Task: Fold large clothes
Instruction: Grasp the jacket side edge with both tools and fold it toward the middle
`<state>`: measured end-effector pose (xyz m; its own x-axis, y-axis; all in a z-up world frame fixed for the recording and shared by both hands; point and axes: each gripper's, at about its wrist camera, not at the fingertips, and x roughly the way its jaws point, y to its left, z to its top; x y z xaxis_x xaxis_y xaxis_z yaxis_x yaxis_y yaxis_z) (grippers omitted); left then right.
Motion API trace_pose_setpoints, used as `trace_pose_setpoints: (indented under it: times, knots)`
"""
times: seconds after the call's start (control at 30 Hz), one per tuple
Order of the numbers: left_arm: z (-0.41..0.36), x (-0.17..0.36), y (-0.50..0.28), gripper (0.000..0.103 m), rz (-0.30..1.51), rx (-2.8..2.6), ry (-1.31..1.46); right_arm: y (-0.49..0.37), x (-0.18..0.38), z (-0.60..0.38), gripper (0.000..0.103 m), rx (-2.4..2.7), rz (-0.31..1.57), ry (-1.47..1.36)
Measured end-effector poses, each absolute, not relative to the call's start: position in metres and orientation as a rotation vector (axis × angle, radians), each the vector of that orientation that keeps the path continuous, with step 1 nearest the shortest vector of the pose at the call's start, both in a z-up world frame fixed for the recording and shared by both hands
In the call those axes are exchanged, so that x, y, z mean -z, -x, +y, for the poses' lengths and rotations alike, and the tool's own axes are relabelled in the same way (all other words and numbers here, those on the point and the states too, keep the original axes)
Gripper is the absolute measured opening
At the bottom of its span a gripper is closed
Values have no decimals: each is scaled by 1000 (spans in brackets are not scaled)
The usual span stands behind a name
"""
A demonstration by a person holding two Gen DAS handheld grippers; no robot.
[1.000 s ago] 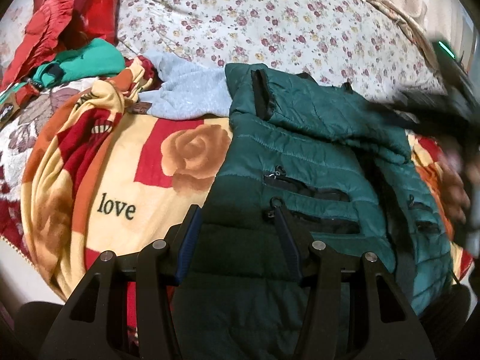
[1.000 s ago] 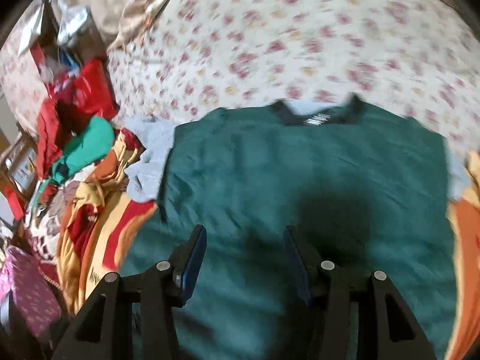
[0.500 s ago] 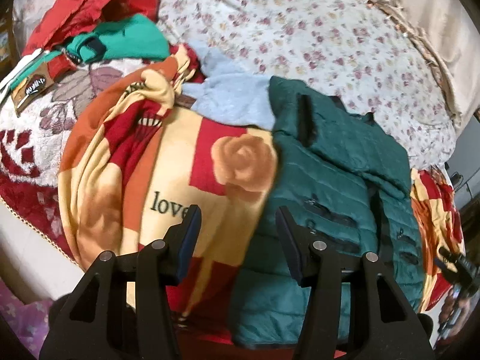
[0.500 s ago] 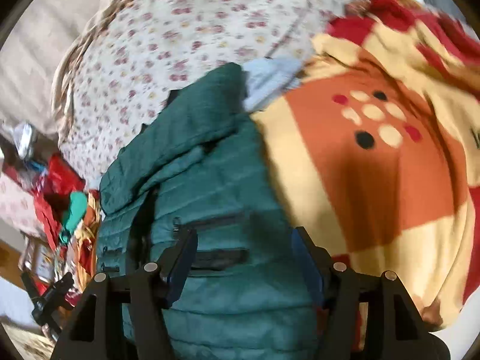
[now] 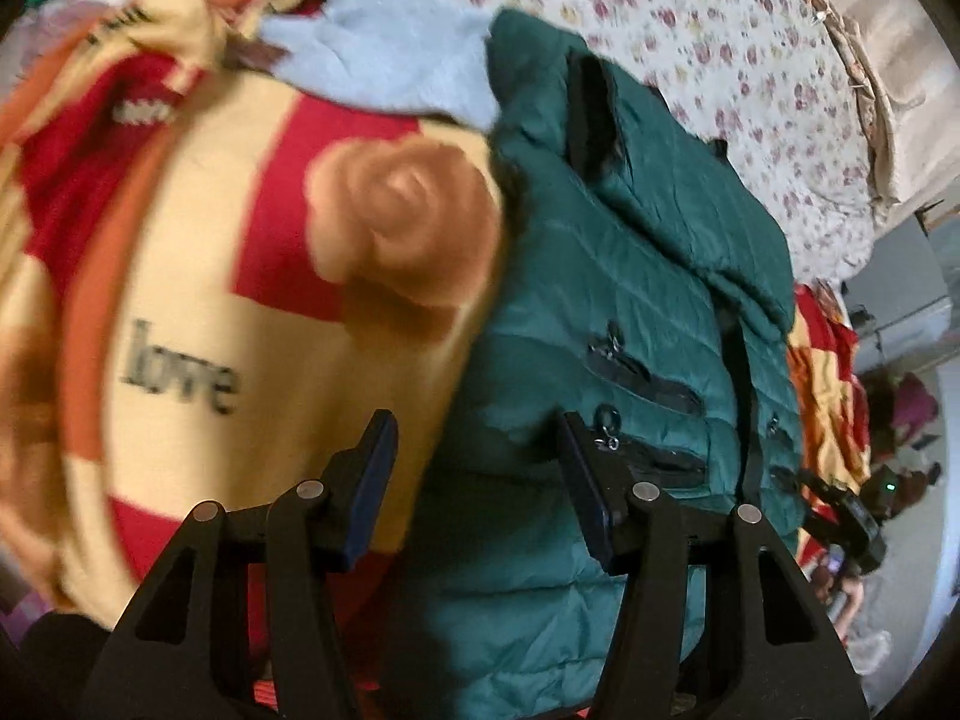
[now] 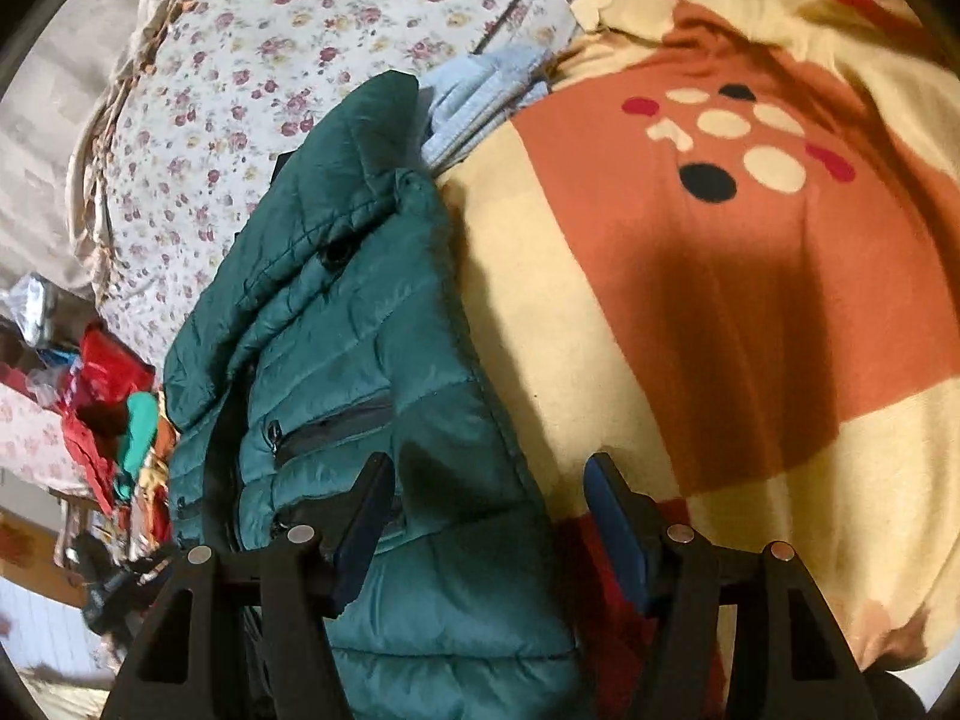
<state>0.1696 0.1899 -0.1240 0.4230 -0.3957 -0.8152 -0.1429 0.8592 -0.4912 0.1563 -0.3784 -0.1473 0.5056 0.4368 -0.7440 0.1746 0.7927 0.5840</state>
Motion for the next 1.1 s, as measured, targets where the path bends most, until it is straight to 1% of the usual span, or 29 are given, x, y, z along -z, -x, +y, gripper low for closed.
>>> trace_pose_setpoints:
  times: [0.03, 0.1, 0.17, 0.37, 0.53, 0.67, 0.87, 0.93, 1.0, 1.03, 1.1]
  knots:
    - [189, 130, -173, 55, 1150, 192, 569, -157, 148, -379, 68, -181, 1045, -680]
    - [192, 138, -177, 64, 1155, 214, 629, -160, 149, -379, 68, -204, 1041, -711]
    - [194, 137, -175, 66, 1143, 241, 668, -162, 152, -377, 68, -243, 1046, -736]
    - [196, 136, -161, 67, 1136, 323, 679, -159, 157, -370, 69, -312, 1065, -783]
    - [210, 141, -141, 67, 1119, 381, 825, -142, 163, -377, 69, -353, 1076, -911]
    - [211, 147, -127, 67, 1128, 438, 888, -127, 165, -376, 69, -357, 1077, -967]
    - [184, 138, -114, 66, 1132, 462, 757, -104, 167, -358, 69, -414, 1111, -968]
    - [174, 137, -112, 63, 1130, 459, 707, -98, 166, -351, 69, -427, 1116, -958]
    - [169, 136, -108, 54, 1126, 437, 654, -93, 164, -343, 68, -437, 1115, -920]
    - [168, 137, -106, 53, 1126, 426, 639, -90, 161, -338, 64, -434, 1113, -884]
    - [169, 139, -106, 44, 1130, 402, 632, -86, 158, -328, 63, -449, 1110, -834]
